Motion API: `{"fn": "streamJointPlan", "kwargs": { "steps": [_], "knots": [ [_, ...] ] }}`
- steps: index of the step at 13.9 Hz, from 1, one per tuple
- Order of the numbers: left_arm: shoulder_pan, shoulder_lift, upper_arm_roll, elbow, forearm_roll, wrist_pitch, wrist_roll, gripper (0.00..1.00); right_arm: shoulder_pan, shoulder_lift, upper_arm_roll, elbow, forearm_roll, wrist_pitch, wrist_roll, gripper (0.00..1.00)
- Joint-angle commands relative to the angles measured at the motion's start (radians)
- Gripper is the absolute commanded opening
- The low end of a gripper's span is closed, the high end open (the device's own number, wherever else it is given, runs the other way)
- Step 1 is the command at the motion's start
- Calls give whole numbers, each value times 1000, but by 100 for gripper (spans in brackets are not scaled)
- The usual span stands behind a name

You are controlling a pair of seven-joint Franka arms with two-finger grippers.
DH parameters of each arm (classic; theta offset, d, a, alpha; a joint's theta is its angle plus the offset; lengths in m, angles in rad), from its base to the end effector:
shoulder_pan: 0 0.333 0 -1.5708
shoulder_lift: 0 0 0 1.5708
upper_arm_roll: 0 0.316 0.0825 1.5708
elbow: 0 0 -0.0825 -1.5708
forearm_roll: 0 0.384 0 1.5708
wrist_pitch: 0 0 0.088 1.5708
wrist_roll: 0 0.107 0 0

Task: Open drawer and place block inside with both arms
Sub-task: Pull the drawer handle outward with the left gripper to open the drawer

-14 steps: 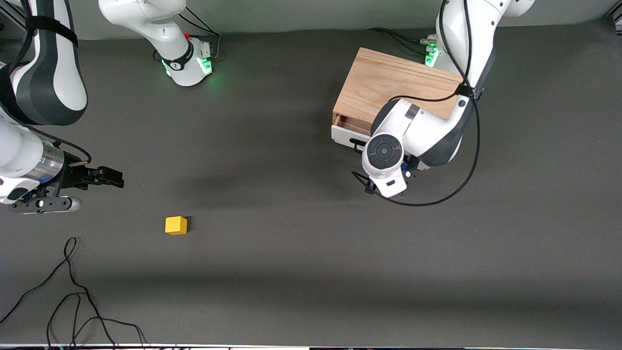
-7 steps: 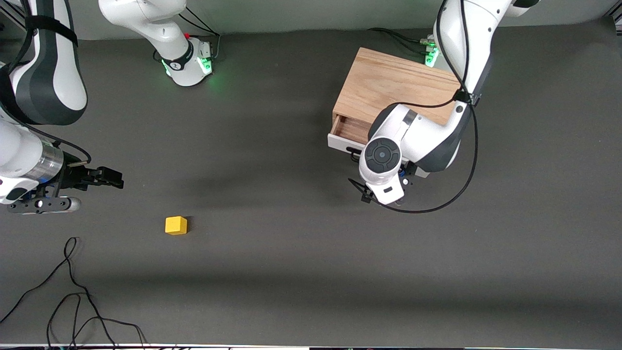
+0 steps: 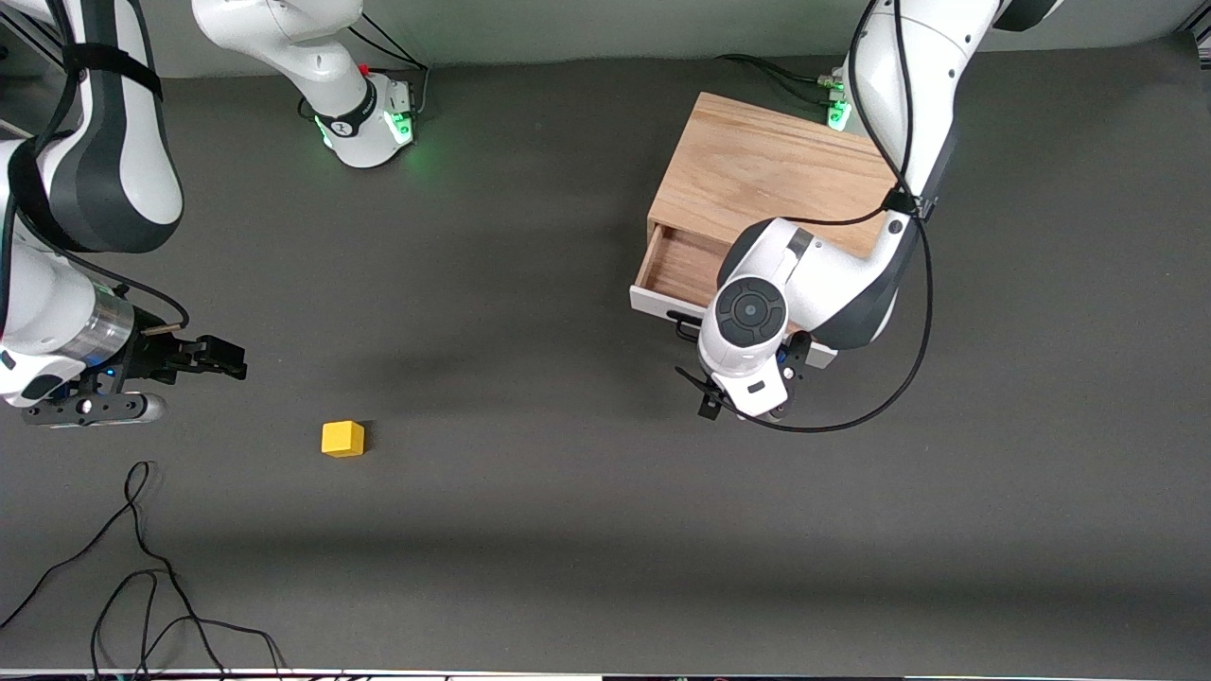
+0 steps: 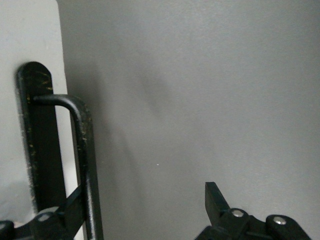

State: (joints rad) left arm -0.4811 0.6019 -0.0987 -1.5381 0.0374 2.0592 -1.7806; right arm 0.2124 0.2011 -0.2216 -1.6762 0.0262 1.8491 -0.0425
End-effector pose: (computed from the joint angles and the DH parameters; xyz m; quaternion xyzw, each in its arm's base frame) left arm 0.5871 -0.3702 0.2971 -0.8255 -0.5629 0.0260 0.0313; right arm 0.6192 0.0056 0.4823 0.9998 0.0148 -0.0118 0.0091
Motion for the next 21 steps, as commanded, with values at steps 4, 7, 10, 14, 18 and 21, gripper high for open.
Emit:
{"fn": "streamJointPlan", "kwargs": {
  "steps": [4,7,10,14,18,21],
  "knots": [
    [-1,91,5,141,33,107,-5,100,-2,4,-1,0,1,13,-22,100],
    [-1,96,5,150,45,143,-5,100,-1,3,1,0,6,12,-46,100],
    [-1,96,5,151,50,177,-5,100,-5,3,-7,1,9,10,-57,100],
    [1,87,5,185,79,180,10,100,-5,3,-7,3,11,6,-56,100],
    [48,4,4,210,101,81,159,100,-4,8,-7,3,12,5,-54,100],
    [114,-115,-3,207,84,-89,414,100,-2,50,-5,3,14,51,-56,100]
  ]
}}
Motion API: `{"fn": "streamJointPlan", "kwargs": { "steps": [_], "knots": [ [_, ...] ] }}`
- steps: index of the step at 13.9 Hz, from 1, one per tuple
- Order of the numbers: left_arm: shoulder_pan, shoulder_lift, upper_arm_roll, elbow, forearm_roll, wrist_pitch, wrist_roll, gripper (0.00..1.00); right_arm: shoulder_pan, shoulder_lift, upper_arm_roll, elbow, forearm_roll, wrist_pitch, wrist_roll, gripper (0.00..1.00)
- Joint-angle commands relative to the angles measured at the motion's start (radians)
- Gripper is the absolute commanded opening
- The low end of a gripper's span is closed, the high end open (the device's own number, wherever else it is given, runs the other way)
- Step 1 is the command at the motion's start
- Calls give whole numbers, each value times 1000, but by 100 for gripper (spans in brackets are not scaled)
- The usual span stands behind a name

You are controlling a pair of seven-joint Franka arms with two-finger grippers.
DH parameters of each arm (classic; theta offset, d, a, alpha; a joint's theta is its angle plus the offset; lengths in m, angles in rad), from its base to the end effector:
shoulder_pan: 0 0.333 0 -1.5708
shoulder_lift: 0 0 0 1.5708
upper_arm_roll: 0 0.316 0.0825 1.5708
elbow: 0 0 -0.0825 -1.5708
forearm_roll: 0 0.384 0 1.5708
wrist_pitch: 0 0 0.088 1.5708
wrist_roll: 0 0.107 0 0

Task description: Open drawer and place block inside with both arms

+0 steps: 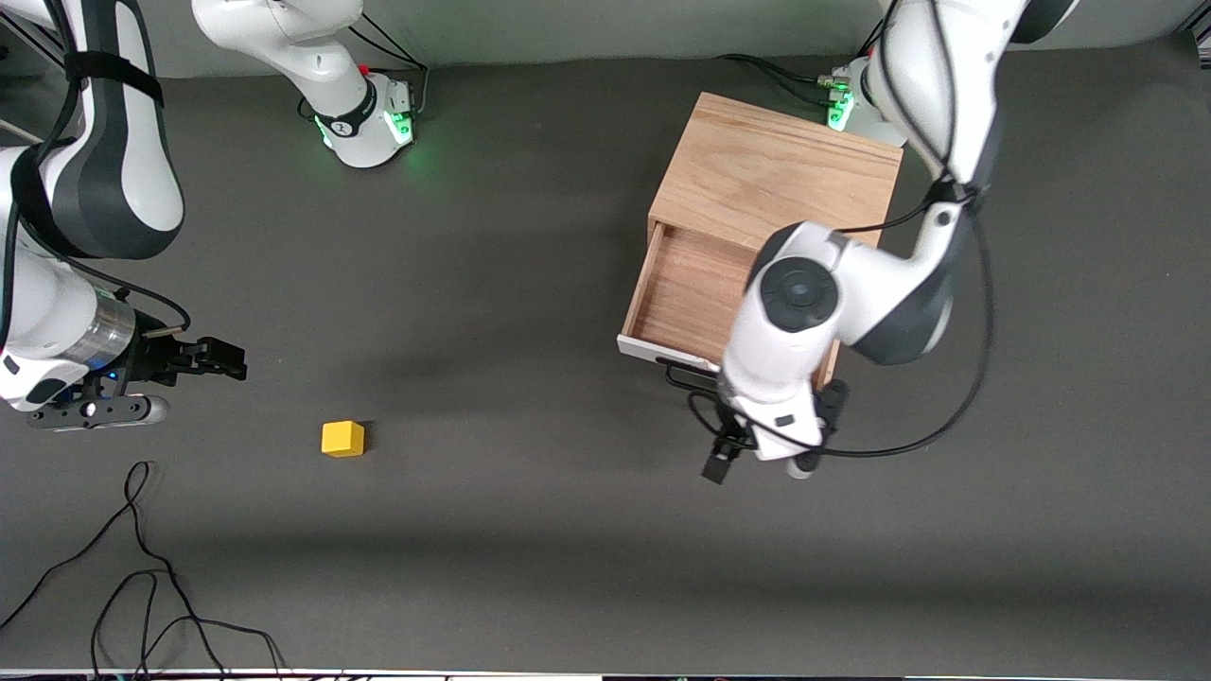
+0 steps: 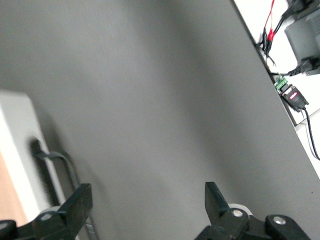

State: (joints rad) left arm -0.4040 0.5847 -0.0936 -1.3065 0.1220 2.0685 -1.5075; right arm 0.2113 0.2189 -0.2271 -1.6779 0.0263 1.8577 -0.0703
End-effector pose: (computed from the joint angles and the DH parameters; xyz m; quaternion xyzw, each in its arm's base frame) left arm 0.6599 -0.3331 0.4199 0.8780 0.4691 0.0744 0.0590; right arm 0.6224 0.0023 0.4715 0.9995 0.0255 -0.0172 0.0112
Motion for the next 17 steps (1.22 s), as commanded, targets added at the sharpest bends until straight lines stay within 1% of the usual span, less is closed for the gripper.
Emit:
{"fn": "streamJointPlan", "kwargs": {
  "steps": [1,3,5,6,8,9,10,13,15,17],
  "knots": [
    [53,-130,-8,-31,-4,-141,217,100,0,54,2,4,15,72,-28,100],
    [108,-189,-9,-43,-34,-227,330,100,0,101,8,-2,15,153,-29,100],
    [180,-264,-8,-79,-89,-290,511,100,3,163,9,-6,23,236,-28,100],
    [226,-302,-8,-91,-125,-332,608,100,3,196,9,-13,47,279,-29,100],
    [316,-354,-8,-91,-153,-425,802,100,16,240,11,-69,93,406,-29,100],
    [351,-374,-8,-94,-154,-462,904,100,42,256,11,-97,93,466,-28,100],
    [381,-390,-6,-100,-154,-487,982,100,48,276,11,-109,95,497,-28,100],
    [418,-453,-3,-178,-153,-475,1095,100,52,344,11,-140,95,572,-26,100],
    [442,-494,0,-230,-153,-472,1203,100,71,361,11,-172,95,623,-20,100],
    [482,-542,-1,-295,-153,-443,1276,100,71,369,11,-180,95,626,-25,98]
  ]
}}
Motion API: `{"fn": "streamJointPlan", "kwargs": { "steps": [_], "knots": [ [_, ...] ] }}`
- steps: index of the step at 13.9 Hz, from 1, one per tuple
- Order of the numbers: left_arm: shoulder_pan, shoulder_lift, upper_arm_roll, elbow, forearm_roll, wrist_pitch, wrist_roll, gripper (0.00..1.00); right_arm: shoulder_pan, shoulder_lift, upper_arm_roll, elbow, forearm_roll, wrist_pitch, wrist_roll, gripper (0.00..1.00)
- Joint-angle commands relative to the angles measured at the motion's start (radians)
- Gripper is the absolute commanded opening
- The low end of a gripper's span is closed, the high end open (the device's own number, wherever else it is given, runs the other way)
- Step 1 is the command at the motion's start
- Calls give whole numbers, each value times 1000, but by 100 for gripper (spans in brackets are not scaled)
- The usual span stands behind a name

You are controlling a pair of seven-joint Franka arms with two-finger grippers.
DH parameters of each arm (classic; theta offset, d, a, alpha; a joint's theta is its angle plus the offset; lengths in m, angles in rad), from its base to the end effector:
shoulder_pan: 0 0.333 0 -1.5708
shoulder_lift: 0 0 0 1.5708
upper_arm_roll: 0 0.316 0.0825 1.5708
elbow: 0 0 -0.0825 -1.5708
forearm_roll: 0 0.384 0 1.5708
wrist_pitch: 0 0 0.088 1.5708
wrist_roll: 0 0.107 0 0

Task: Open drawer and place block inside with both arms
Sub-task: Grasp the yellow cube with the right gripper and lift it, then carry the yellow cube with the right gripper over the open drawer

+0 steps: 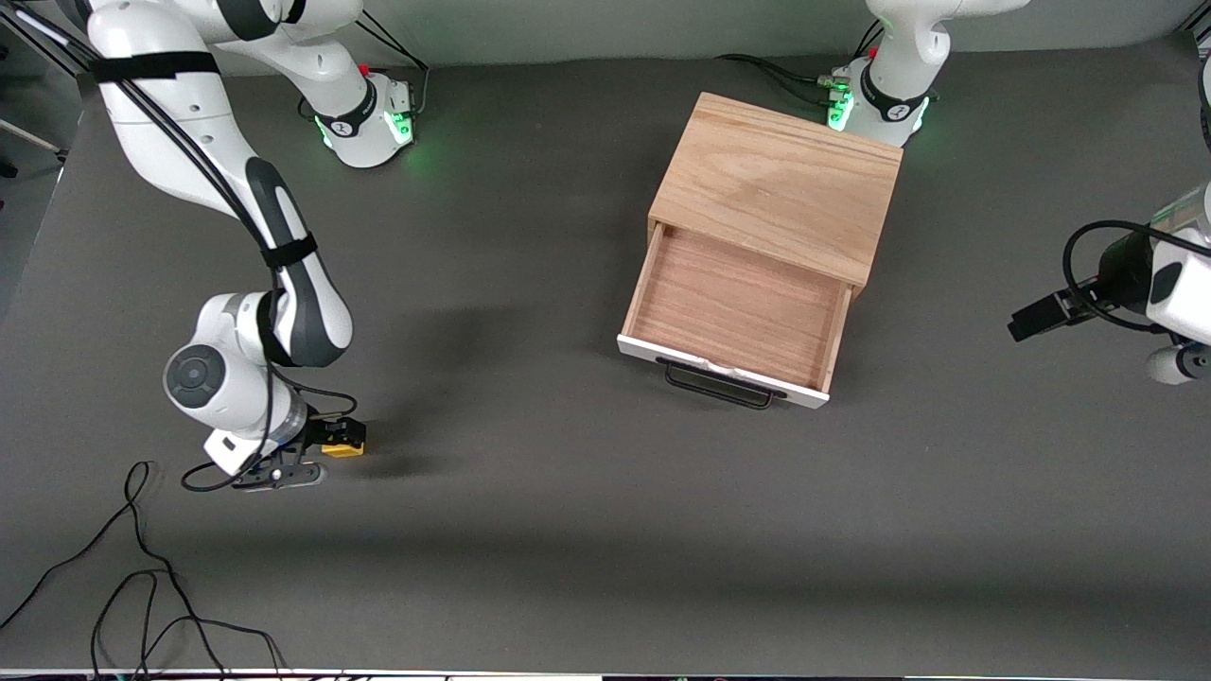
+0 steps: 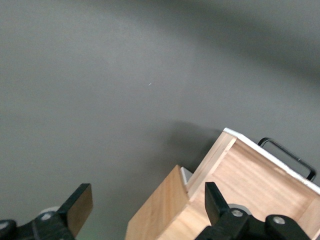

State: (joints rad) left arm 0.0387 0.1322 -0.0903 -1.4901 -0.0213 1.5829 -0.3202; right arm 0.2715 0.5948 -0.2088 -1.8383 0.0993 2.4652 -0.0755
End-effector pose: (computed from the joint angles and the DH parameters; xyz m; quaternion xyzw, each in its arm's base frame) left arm 0.5940 -0.0294 0.5880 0.9906 0.1345 -0.0222 0.0127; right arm 0.6488 0.0495 0.2139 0.9981 0.0498 0.0236 0.0260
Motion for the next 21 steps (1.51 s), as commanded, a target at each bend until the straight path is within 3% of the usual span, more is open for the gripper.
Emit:
{"fn": "streamJointPlan", "kwargs": {
  "steps": [1,3,5,7,10,15,17,19,21],
  "knots": [
    [40,-117,-2,-152,-9,74,107,100,12,-6,-8,-24,22,18,-20,84],
    [29,-170,15,-244,-9,143,110,100,15,-6,-8,-25,22,12,-21,43],
    [14,-166,15,-239,-9,147,109,100,15,-10,-8,-21,20,9,-20,22],
    [-9,-151,27,-208,-3,146,112,100,15,-23,-8,-4,20,-14,-20,18],
    [-34,-131,49,-153,-2,131,176,100,15,-61,-9,112,20,-226,-9,18],
    [-23,-131,47,-154,6,89,217,100,32,-61,-6,468,33,-685,115,18],
    [-22,-132,49,-157,6,88,248,100,60,-56,8,578,84,-822,228,18],
    [-20,-134,49,-156,6,74,273,100,69,-69,66,640,146,-905,384,18],
    [-22,-134,47,-157,7,74,273,100,69,-69,168,738,154,-989,604,18]
  ]
}}
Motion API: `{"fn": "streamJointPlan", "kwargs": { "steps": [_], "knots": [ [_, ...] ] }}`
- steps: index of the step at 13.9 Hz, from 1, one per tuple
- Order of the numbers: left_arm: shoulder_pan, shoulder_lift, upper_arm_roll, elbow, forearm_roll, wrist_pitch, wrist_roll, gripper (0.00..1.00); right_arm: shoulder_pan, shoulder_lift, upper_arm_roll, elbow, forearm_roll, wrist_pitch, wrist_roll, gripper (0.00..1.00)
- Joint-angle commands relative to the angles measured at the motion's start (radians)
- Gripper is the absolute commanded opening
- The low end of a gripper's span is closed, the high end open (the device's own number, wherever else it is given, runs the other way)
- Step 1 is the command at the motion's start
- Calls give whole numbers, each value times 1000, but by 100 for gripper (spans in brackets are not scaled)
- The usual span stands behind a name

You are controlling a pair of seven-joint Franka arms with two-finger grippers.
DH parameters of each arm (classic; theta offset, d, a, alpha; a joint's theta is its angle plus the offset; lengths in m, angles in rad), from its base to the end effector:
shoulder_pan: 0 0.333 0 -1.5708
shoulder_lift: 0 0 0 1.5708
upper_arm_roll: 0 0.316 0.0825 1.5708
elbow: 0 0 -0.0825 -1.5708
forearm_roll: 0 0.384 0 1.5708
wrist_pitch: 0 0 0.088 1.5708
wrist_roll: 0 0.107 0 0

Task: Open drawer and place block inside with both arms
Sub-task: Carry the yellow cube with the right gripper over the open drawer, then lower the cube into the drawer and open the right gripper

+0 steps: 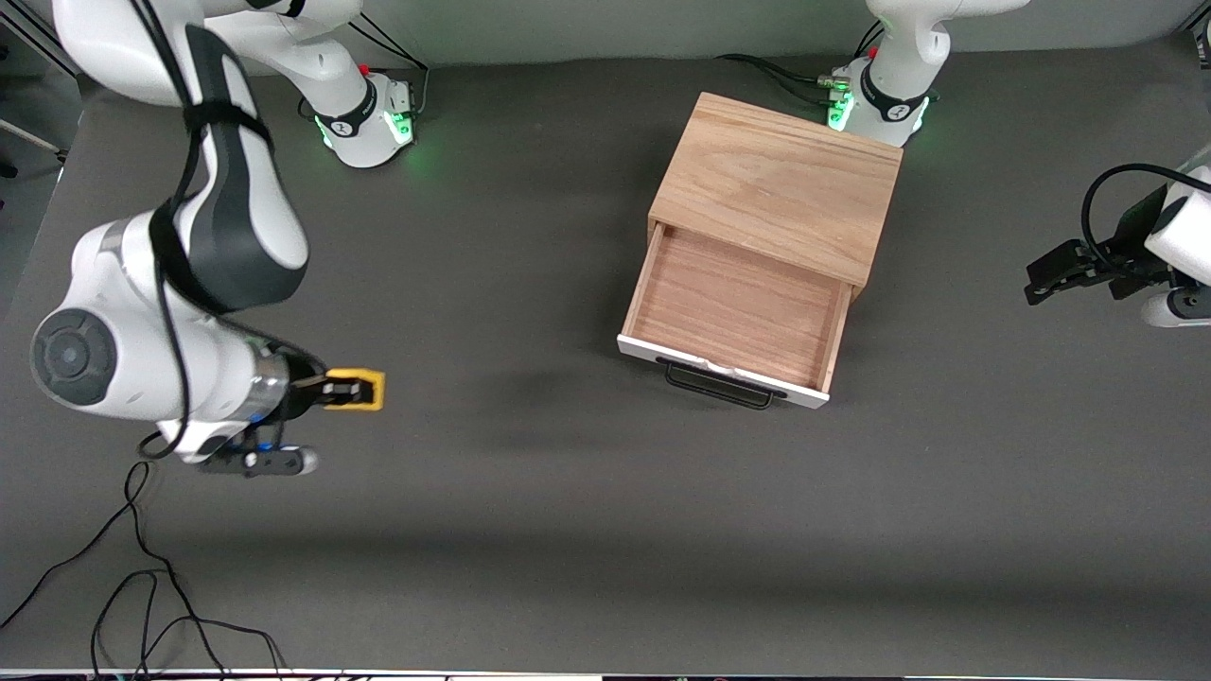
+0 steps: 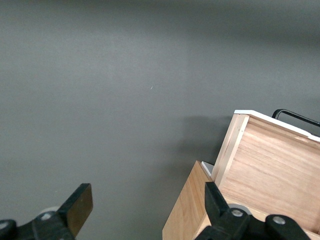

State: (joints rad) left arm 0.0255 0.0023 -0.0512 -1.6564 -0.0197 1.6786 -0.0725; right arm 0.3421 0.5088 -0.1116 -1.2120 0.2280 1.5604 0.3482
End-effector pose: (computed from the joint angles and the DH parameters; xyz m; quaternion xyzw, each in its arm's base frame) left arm 0.5629 -0.0163 0.5921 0.9996 0.0244 0.0095 0.0103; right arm 0.6596 0.1978 0.4763 -0.9913 0.0613 0.0999 0.0600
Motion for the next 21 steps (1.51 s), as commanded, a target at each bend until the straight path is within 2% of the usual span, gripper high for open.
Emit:
{"fn": "streamJointPlan", "kwargs": {
  "steps": [1,4,5,11,14,18,21],
  "knots": [
    [-9,-4,8,9,6,-20,25,100,-2,22,126,150,24,-97,290,18],
    [-9,-4,8,7,9,-22,30,100,1,39,288,196,11,-63,564,18],
    [-9,-4,8,7,9,-23,33,100,24,49,314,203,5,-28,622,18],
    [-7,-5,10,9,11,-42,68,100,262,151,317,203,-147,254,715,18],
    [-12,-7,5,9,70,-42,68,100,357,227,317,203,-220,384,733,18],
    [-15,-7,4,10,69,-43,66,100,416,316,317,201,-311,452,761,19],
    [-10,-5,5,10,63,-43,68,100,431,338,316,189,-317,477,804,27]
  ]
}}
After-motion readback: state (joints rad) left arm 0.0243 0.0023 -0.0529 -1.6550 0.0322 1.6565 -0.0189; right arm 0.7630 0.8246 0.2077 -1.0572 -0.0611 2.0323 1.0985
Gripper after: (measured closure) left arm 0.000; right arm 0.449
